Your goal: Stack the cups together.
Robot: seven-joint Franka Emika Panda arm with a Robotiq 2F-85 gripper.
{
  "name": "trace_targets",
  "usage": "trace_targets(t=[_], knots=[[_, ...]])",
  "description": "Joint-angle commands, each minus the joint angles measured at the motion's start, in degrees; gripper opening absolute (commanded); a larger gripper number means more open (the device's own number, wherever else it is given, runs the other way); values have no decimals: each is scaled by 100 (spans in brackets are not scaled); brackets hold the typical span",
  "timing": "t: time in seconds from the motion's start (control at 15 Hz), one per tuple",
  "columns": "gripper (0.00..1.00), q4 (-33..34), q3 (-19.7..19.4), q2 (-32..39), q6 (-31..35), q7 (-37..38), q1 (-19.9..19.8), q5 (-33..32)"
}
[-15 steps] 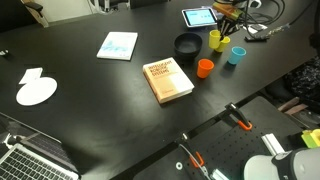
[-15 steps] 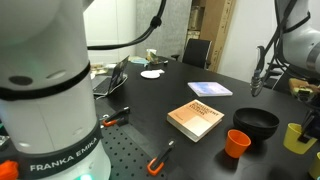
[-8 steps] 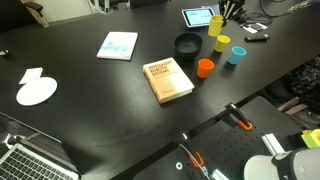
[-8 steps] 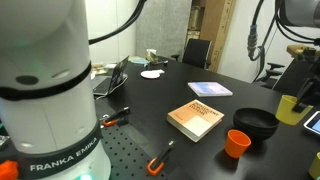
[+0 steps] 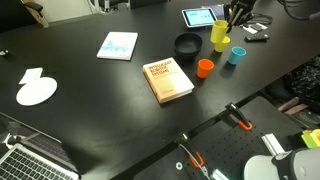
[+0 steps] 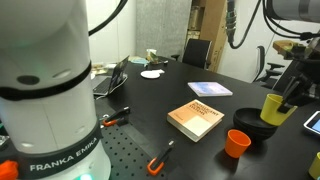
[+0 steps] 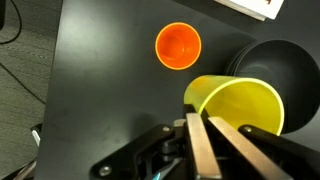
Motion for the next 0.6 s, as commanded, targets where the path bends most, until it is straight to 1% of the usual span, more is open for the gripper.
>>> trace_targets(t=[0.0, 0.27, 0.53], knots=[[5, -798, 104, -486, 560, -579, -37, 206], [4, -1127, 252, -501, 758, -1278, -111, 593], [5, -1063, 419, -328, 755, -1926, -158, 1035]])
